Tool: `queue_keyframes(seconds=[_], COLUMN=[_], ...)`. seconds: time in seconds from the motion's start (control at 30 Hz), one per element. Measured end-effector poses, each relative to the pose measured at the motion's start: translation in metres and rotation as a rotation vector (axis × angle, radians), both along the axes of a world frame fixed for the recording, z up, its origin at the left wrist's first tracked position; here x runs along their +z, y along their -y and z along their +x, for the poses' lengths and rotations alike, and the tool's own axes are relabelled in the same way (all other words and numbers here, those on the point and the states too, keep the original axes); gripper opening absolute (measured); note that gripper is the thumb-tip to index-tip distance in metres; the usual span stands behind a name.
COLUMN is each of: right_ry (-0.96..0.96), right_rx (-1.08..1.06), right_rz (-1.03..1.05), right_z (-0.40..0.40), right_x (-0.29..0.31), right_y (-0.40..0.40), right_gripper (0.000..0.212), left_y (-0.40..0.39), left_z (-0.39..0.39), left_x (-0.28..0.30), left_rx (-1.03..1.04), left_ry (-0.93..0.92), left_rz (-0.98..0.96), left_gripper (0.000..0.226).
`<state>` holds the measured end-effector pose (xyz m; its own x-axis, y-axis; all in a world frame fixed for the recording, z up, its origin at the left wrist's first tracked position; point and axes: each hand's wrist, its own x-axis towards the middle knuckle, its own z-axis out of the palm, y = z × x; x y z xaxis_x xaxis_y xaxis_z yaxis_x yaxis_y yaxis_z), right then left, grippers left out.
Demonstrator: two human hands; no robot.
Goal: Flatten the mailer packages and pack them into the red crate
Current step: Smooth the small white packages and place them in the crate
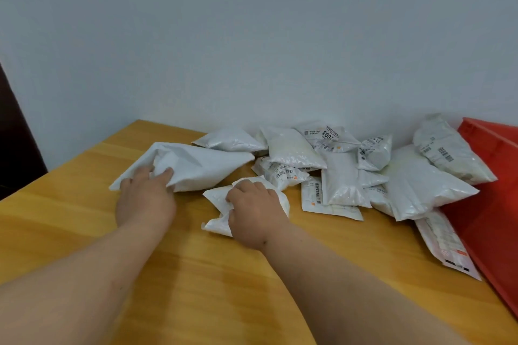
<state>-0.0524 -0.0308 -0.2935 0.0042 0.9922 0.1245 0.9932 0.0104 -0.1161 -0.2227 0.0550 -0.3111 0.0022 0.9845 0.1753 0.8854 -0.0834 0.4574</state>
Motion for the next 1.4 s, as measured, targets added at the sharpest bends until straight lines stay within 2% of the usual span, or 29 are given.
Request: queue_keyframes(seconds=[0.13, 0.2, 0.37, 0.43, 0.53, 0.6, 0.67, 0.73, 0.87, 1.13, 1.27, 1.37, 1.4], right_ry=[0.01, 0.017, -0.004, -0.032, -0.106, -0.166, -0.192, -0.155, 0.056, -0.026, -0.053, -0.132, -0.16], right_rx=[-0.013, -0.02, -0.069, -0.132, -0.289, -0.359, -0.341, -0.256, -0.075, -0.198, -0.28, -0.352, -0.365], right_rz=[-0.017, -0.009, 0.08, 0.186, 0.424, 0.619, 0.769, 0.728, 0.453, 0.547, 0.595, 0.673, 0.679], right_z=[-0.004, -0.007, -0.012, -0.009, 0.003, 0.01, 0.015, 0.017, 0.022, 0.056, 0.069, 0.077, 0.08], right_x=[0.006, 0.013, 0.038, 0.05, 0.069, 0.079, 0.09, 0.104, 0.117, 0.127, 0.136, 0.134, 0.133], right_y=[0.005, 0.008, 0.022, 0.033, 0.052, 0.067, 0.081, 0.099, 0.129, 0.17, 0.184, 0.192, 0.195], right_gripper=[0.034, 0.034, 0.035, 0.033, 0.034, 0.042, 0.055, 0.071, 0.098, 0.108, 0.108, 0.088, 0.08], left_y=[-0.001, 0.002, 0.023, 0.036, 0.056, 0.07, 0.084, 0.101, 0.134, 0.185, 0.206, 0.218, 0.218], left_z=[-0.008, -0.012, -0.016, -0.016, -0.014, -0.01, -0.001, 0.012, 0.042, 0.076, 0.091, 0.1, 0.103], left_x=[0.02, 0.036, 0.076, 0.091, 0.114, 0.129, 0.141, 0.15, 0.166, 0.186, 0.194, 0.196, 0.195], left_rx=[0.073, 0.086, -0.044, -0.117, -0.174, -0.222, -0.293, -0.377, -0.483, -0.621, -0.697, -0.754, -0.737], left_ry=[0.203, 0.242, 0.317, 0.416, 0.494, 0.497, 0.475, 0.446, 0.433, 0.583, 0.548, 0.496, 0.452], left_rz=[0.16, 0.233, 0.403, 0.388, 0.367, 0.388, 0.386, 0.371, 0.404, 0.382, 0.418, 0.428, 0.485], left_gripper=[0.038, 0.037, 0.026, 0.029, 0.021, 0.018, 0.016, 0.015, 0.016, 0.017, 0.02, 0.028, 0.037])
